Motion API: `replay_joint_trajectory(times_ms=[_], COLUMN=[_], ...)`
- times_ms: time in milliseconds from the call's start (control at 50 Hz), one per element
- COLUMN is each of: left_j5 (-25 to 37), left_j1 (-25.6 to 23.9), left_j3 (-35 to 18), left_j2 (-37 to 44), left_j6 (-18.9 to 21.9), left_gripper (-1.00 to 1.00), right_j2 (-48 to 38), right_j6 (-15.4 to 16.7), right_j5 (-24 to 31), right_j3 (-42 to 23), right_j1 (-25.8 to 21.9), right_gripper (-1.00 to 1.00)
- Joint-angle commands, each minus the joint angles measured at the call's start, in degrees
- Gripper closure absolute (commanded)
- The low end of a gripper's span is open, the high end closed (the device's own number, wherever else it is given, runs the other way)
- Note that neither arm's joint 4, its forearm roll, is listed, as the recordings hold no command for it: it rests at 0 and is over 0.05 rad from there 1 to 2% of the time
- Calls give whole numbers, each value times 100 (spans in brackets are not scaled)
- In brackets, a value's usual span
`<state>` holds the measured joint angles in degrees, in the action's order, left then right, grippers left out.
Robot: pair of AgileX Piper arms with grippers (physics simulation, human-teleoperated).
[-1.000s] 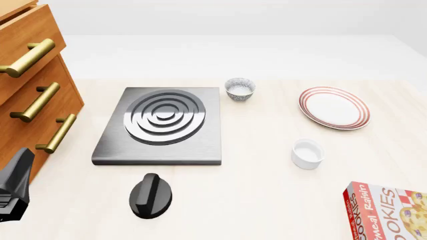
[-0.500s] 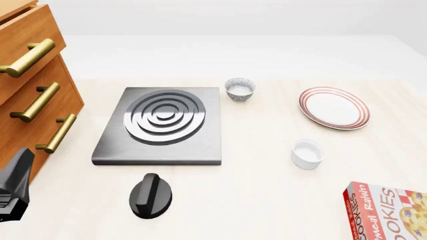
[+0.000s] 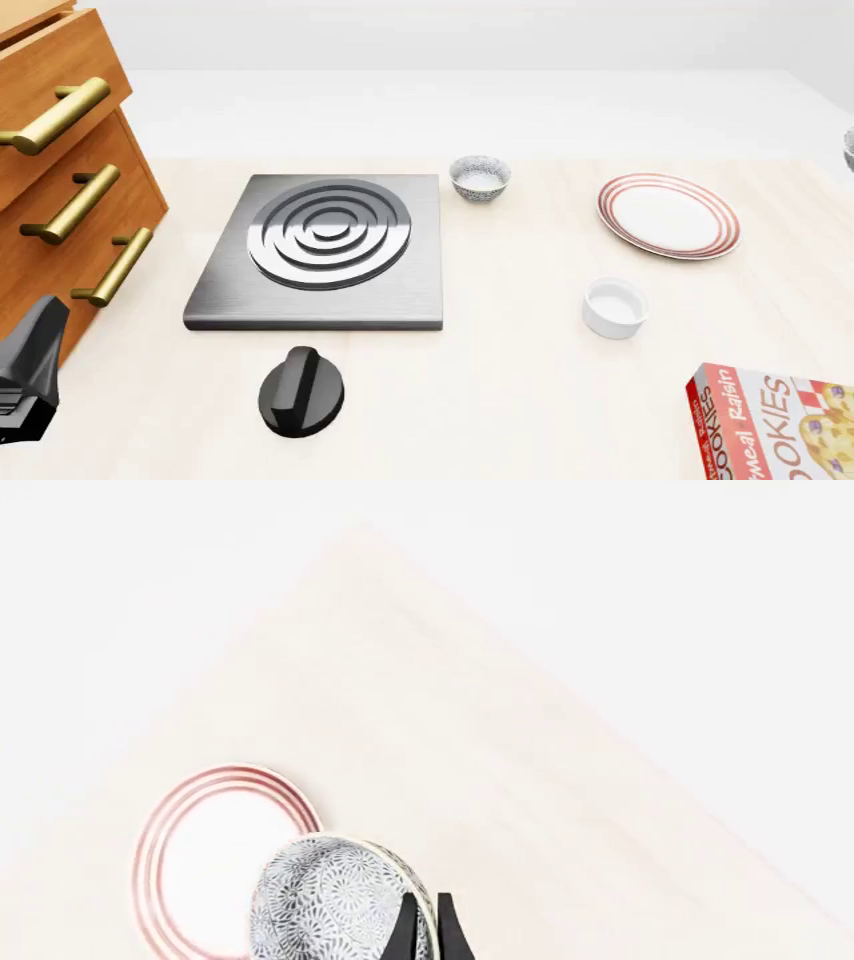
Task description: Pick the akita bowl next to the cookies box and place it on the plate.
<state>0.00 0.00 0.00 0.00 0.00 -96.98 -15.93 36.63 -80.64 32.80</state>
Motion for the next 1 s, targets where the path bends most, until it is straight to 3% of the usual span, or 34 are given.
replay_joint_trajectory(times_ms=[20,640,1000], left_j5=[0,0,0], left_j1=[0,0,0], left_j3=[0,0,0], left_j2=[0,0,0], left_j6=[0,0,0], left_gripper=[-100,-100,-100], right_j2=[-96,-766,-1159], right_j6=[-173,-712,-883], right_j5=[-33,-310,-587], right_j3=[-92,-446,-493], right_j1=[-266,-1282,-1545], right_gripper=[100,100,100])
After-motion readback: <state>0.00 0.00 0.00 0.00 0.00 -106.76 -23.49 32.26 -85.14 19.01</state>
